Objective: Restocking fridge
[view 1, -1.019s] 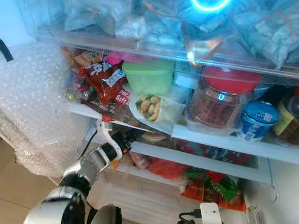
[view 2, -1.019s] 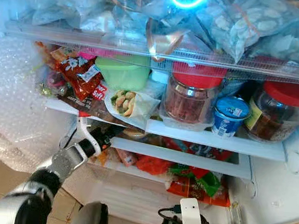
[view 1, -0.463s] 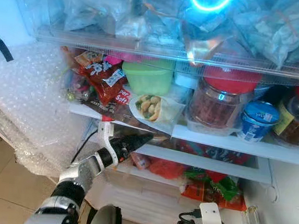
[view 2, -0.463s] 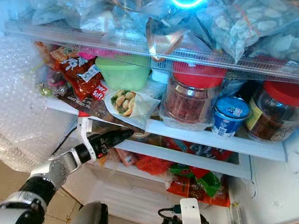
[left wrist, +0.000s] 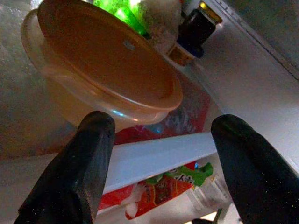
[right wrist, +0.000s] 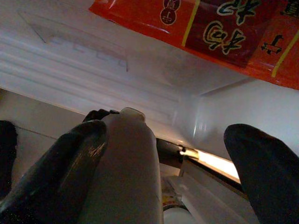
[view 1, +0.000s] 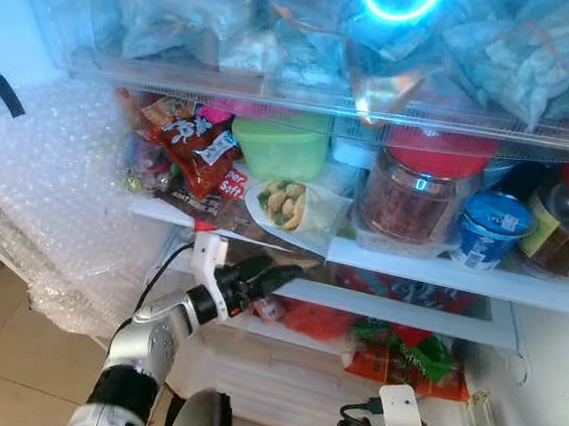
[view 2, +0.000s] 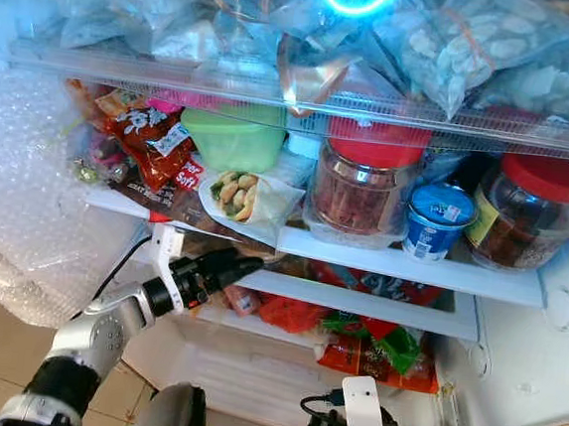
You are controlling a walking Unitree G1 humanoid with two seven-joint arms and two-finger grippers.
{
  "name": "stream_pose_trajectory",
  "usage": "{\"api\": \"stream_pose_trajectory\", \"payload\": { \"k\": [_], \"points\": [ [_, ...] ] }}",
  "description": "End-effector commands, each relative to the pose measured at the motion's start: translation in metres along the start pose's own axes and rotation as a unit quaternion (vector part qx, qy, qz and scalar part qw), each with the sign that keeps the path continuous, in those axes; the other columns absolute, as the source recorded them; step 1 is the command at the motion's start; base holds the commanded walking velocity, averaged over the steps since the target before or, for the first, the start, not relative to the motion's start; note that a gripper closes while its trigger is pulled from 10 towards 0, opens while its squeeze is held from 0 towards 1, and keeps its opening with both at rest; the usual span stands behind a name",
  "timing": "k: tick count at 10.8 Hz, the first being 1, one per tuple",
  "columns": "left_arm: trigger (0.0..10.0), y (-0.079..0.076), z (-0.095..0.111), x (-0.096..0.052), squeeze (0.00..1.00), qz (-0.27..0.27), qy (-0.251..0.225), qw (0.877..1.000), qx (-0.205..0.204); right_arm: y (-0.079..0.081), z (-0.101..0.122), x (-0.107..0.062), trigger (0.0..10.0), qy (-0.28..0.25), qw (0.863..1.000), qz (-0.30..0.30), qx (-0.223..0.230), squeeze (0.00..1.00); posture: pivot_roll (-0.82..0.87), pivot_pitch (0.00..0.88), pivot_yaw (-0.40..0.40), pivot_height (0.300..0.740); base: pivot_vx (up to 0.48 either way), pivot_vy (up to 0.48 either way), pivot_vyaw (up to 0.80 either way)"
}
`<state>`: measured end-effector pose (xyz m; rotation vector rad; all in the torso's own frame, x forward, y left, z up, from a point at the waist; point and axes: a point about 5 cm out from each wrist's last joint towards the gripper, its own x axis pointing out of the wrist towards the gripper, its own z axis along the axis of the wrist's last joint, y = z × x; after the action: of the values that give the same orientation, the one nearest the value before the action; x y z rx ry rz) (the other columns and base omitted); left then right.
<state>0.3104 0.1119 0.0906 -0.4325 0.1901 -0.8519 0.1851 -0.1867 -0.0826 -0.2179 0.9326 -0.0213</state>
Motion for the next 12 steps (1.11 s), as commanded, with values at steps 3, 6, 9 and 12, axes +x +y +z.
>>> {"api": "stream_pose_trajectory", "payload": {
  "k": [3,6,9,12],
  "points": [
    [10.0,0.000,-0.001,-0.012,0.00,0.018,0.037,0.997,0.065,0.011,-0.030,-0.006,10.0,0.055,0.998,0.022,-0.011,0.00,0.09,0.091,0.063,0.632,0.000,0.000,0.00],
    [10.0,0.001,0.000,-0.026,0.00,0.007,0.105,0.979,0.176,0.011,-0.031,-0.007,10.0,0.056,0.998,0.022,-0.013,0.00,0.09,0.084,0.064,0.632,0.000,0.000,0.00],
    [10.0,-0.012,-0.008,-0.040,0.00,-0.075,0.209,0.952,0.209,0.011,-0.031,-0.007,10.0,0.056,0.998,0.022,-0.013,0.00,0.08,0.085,0.064,0.632,0.000,0.000,0.00],
    [10.0,0.013,-0.027,-0.063,0.00,-0.013,0.312,0.922,0.227,0.010,-0.030,-0.006,10.0,0.056,0.998,0.021,-0.014,0.00,0.09,0.093,0.063,0.632,0.000,0.000,0.00]
  ]
}}
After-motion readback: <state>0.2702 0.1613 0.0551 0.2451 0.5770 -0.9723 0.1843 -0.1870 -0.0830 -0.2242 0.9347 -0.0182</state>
